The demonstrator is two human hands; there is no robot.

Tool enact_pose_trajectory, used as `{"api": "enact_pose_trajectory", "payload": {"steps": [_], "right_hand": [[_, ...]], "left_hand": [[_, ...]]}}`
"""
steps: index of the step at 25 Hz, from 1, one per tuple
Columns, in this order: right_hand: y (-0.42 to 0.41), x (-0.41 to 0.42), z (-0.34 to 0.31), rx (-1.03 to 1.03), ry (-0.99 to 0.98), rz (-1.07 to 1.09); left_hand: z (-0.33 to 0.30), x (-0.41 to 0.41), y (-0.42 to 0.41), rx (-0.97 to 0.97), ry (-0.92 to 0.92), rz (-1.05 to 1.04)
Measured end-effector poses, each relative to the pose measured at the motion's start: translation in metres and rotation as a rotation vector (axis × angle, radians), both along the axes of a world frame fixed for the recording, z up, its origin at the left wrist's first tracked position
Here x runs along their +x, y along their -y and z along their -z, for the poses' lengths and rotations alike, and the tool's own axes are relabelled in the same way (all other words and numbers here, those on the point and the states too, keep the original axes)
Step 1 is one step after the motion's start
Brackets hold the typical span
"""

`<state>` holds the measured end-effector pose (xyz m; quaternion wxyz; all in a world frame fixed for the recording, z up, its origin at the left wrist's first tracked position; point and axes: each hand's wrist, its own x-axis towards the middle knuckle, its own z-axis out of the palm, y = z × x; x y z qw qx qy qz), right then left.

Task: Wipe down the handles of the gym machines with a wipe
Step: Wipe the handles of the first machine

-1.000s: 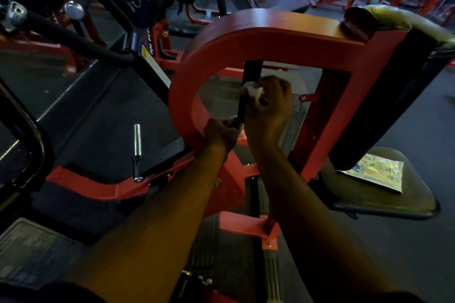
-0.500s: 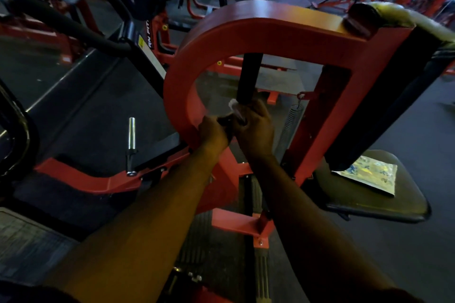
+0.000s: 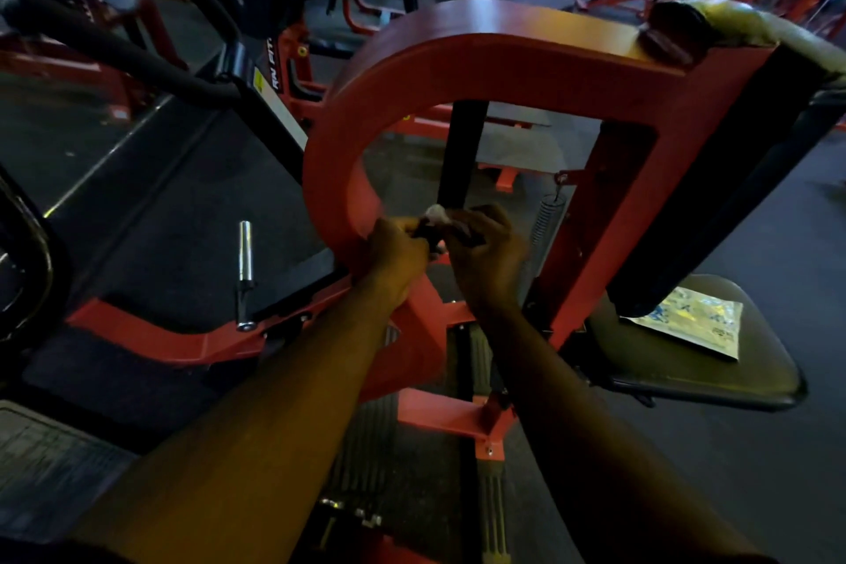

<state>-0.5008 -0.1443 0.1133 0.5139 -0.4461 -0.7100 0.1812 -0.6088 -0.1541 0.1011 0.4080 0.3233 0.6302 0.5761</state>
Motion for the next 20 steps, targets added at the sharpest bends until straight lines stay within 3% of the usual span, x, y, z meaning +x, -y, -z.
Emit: {"api": "enact_pose_trajectory", "payload": {"steps": [4, 7, 8, 11, 13, 17, 18, 20], "right_hand": [[-0.019, -0.011, -0.060, 0.126, -0.253, 0.083], [-0.031, -0.021, -0.070, -0.006, -0.608, -0.035], [-0.031, -0.020, -0.057, -0.073, -0.655, -0.056], [-0.020, -0.009, -0.018, -0.293, -0.611, -0.036], [-0.023, -0.005, -0.032, -0.317, -0.628, -0.095], [-0.054, -0.026, -0.102, -0.351, -0.949, -0.199], [-0.057, -0.026, -0.102, -0.401, -0.961, -0.241], [-0.056, -0.013, -0.084, -0.551, -0.761, -0.349]], "left_hand": [[-0.002, -0.002, 0.005, -0.031, 0.220, 0.011], [-0.005, -0.001, 0.003, 0.074, 0.398, 0.053], [-0.003, -0.002, 0.000, 0.079, 0.348, 0.049], [0.008, 0.000, -0.012, 0.134, -0.113, -0.001], [0.013, -0.001, -0.016, 0.117, -0.284, -0.022], [0.001, -0.004, -0.013, 0.022, -0.420, -0.055], [-0.001, -0.004, -0.012, 0.000, -0.456, -0.045], [-0.005, -0.005, -0.011, 0.006, -0.543, 0.005]]}}
